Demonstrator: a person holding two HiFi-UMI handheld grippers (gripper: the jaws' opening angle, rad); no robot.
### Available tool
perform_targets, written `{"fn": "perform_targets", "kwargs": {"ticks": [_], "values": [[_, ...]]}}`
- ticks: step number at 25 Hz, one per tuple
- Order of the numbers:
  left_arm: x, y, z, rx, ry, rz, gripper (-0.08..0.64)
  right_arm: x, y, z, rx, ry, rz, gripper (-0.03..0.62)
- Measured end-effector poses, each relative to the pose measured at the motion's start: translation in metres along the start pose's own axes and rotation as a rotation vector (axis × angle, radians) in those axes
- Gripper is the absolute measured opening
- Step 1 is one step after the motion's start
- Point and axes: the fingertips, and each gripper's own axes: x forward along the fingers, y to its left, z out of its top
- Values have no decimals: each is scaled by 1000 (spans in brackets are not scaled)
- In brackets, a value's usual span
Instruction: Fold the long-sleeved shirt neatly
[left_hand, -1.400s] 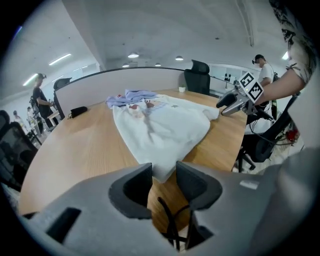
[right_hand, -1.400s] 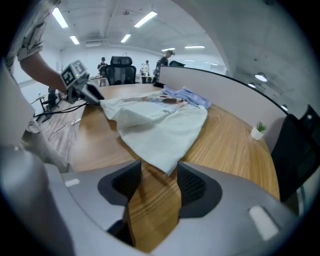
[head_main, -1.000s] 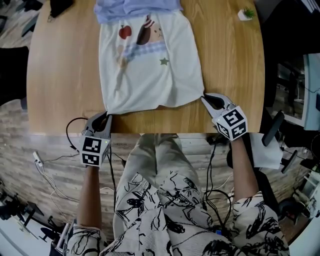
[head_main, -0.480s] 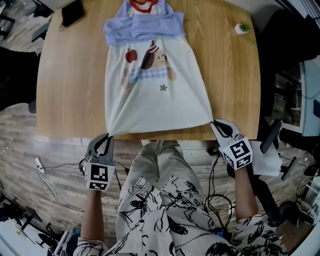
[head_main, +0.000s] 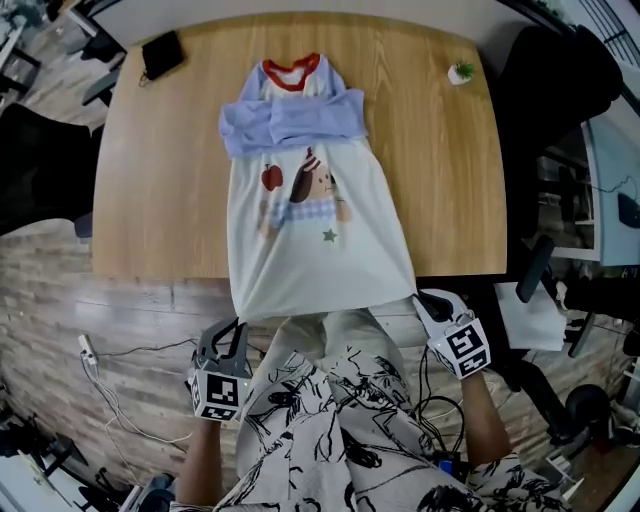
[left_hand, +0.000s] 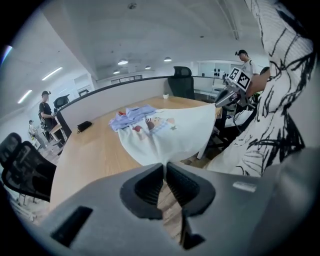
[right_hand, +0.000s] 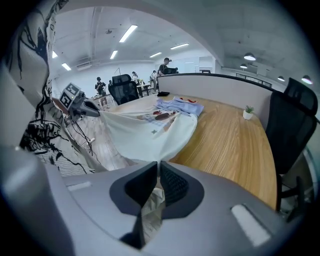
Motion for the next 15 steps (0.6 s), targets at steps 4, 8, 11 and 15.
{"fn": "perform_targets", "kwargs": {"ticks": [4, 8, 11, 15], "values": [[-8, -7, 4, 2, -23, 2, 26, -10, 8, -4, 10, -14, -9, 31], [-16, 11, 26, 8, -65, 22, 28, -19, 0, 20, 12, -53, -34, 31], [-22, 44, 61, 1, -108, 44, 28, -24, -21, 58, 31, -104, -61, 31], [-16, 99, 112, 18, -134, 82, 28, -21, -63, 123, 50, -170, -95, 31]]}}
